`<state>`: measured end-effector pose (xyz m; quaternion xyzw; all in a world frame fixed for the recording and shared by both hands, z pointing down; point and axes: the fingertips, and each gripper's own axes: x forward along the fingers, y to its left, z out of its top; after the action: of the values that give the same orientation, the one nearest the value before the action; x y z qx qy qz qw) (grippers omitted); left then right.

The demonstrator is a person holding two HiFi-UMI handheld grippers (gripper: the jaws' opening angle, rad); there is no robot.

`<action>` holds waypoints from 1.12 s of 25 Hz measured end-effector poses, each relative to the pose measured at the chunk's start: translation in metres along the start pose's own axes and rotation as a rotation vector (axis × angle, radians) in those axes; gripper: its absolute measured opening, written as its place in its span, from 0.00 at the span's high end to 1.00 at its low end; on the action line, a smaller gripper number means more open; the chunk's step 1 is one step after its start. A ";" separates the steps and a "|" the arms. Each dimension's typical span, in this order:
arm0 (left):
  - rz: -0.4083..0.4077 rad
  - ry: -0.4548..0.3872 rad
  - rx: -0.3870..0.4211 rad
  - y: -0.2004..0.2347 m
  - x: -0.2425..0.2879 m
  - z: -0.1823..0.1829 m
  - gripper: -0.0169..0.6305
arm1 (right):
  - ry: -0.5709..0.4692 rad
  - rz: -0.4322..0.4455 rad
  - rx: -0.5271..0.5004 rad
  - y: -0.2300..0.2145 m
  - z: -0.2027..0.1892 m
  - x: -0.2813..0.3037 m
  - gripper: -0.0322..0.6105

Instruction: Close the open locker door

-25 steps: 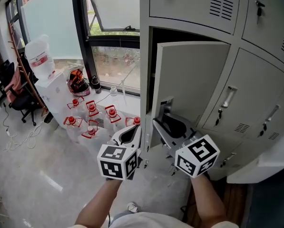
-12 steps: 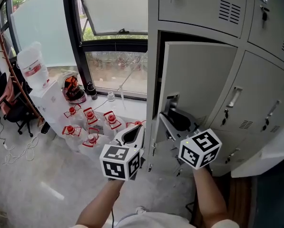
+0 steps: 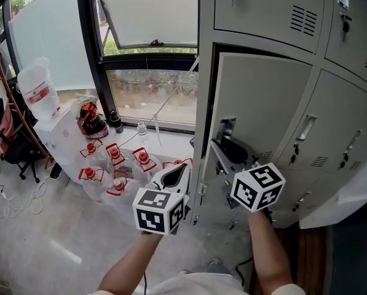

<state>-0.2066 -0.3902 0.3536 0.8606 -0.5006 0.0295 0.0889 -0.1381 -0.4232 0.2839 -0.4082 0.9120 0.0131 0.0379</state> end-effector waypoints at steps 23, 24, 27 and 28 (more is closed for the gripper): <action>0.013 -0.003 0.018 0.044 0.060 0.015 0.96 | -0.012 -0.148 0.007 -0.043 -0.004 0.055 0.88; 0.013 -0.004 0.019 0.045 0.063 0.016 0.96 | -0.011 -0.157 0.006 -0.044 -0.004 0.057 0.88; 0.011 -0.010 0.021 0.047 0.072 0.020 0.96 | -0.008 -0.180 0.005 -0.049 -0.004 0.061 0.88; 0.010 -0.012 0.022 0.048 0.074 0.022 0.96 | -0.007 -0.187 0.004 -0.050 -0.004 0.063 0.88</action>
<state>-0.2117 -0.4808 0.3485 0.8592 -0.5049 0.0304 0.0766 -0.1425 -0.5033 0.2837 -0.4916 0.8697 0.0093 0.0431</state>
